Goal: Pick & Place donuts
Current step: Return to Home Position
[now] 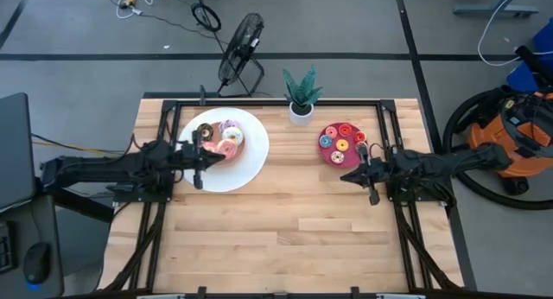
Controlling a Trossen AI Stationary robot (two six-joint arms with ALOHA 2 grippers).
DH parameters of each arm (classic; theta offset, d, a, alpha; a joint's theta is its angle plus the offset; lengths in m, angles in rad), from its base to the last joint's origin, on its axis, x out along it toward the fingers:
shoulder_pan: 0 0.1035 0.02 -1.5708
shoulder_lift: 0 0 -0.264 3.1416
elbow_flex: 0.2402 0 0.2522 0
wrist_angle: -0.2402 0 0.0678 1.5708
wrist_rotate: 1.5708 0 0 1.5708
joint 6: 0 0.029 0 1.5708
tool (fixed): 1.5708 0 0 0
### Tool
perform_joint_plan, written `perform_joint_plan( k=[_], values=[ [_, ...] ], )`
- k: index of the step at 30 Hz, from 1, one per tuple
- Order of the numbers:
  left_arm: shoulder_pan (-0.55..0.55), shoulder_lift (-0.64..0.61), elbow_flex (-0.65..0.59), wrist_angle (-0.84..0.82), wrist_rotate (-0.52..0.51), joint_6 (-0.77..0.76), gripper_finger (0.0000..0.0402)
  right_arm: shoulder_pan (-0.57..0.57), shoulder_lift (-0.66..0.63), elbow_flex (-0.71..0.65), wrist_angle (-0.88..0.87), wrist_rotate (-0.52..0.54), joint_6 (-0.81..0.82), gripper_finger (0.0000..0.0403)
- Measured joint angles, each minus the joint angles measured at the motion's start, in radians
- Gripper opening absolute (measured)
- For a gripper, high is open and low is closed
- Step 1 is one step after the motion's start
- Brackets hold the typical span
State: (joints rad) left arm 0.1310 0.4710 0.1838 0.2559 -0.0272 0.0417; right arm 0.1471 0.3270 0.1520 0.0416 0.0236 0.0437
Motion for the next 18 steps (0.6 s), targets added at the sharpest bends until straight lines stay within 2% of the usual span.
perform_joint_plan(
  k=[10, 18],
  values=[
    [0.004, -0.242, -0.165, -0.002, 0.043, -0.031, 0.0005, 0.0, -0.118, 0.0, -0.099, -0.003, 0.005, 0.0004],
    [0.03, -0.349, -0.174, -0.055, 0.043, -0.033, 0.0005, 0.0, -0.243, -0.039, -0.161, -0.006, -0.024, 0.0004]
  ],
)
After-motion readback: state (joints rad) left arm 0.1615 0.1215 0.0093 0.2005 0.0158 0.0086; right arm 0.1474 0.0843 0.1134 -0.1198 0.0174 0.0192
